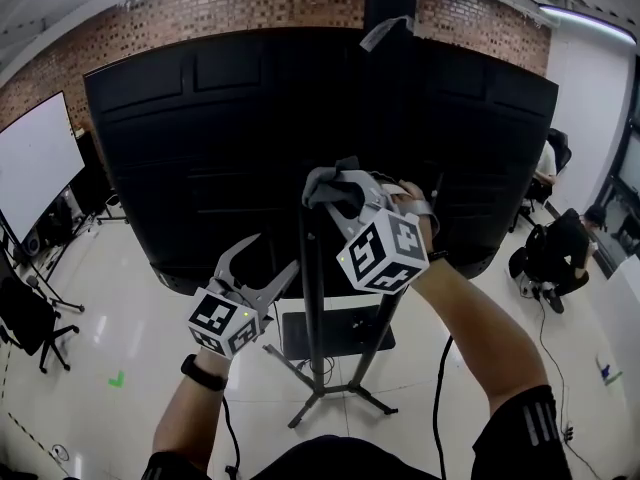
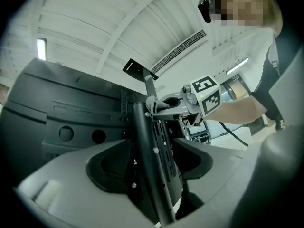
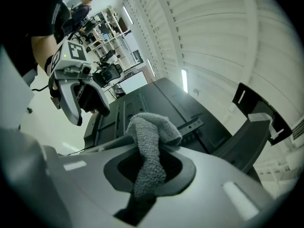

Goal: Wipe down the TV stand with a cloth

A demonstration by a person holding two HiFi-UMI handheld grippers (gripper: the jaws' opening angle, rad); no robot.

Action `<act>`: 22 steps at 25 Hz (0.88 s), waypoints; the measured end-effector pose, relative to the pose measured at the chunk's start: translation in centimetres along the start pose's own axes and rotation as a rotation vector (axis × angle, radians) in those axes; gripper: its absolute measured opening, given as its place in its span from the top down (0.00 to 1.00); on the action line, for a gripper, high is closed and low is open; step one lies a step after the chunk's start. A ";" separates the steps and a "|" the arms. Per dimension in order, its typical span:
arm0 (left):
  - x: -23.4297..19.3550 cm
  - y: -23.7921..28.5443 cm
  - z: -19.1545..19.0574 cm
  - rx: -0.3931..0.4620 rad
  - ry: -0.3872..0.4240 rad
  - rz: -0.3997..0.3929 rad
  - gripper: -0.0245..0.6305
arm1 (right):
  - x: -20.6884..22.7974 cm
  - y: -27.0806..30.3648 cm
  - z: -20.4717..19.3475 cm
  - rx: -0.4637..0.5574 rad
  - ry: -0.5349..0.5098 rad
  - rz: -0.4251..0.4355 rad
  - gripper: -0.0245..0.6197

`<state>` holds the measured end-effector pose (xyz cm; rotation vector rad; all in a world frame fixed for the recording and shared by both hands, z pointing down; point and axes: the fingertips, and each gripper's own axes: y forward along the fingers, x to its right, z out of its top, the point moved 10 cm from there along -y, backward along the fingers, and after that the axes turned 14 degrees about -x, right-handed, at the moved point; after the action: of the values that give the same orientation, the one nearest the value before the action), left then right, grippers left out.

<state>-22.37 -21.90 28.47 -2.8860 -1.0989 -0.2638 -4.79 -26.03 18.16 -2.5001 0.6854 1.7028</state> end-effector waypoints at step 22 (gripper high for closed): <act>1.4 -0.1 -5.0 -0.084 -0.078 -0.034 0.50 | -10.5 2.1 -4.0 -0.007 0.062 0.264 0.90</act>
<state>-22.11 -21.40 33.67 -2.9768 -1.1783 -0.2044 -5.29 -25.51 29.59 -2.5732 1.0594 1.7101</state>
